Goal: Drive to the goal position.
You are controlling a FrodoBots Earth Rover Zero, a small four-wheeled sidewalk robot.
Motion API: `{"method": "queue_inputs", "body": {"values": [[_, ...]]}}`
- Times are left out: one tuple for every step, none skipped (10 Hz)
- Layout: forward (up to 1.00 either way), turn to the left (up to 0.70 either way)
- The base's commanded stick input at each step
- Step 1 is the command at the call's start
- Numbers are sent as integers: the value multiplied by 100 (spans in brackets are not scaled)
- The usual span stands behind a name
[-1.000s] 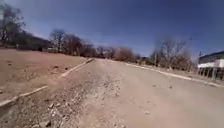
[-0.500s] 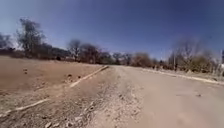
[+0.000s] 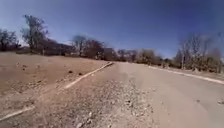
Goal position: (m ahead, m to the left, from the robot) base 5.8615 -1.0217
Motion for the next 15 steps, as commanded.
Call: {"method": "queue_inputs", "body": {"values": [[100, 0], [100, 0], [100, 0], [100, 0], [100, 0], [100, 0], [100, 0], [100, 0], [100, 0], [100, 0], [100, -27], [100, -27], [100, -27], [100, -27], [100, -27]]}}
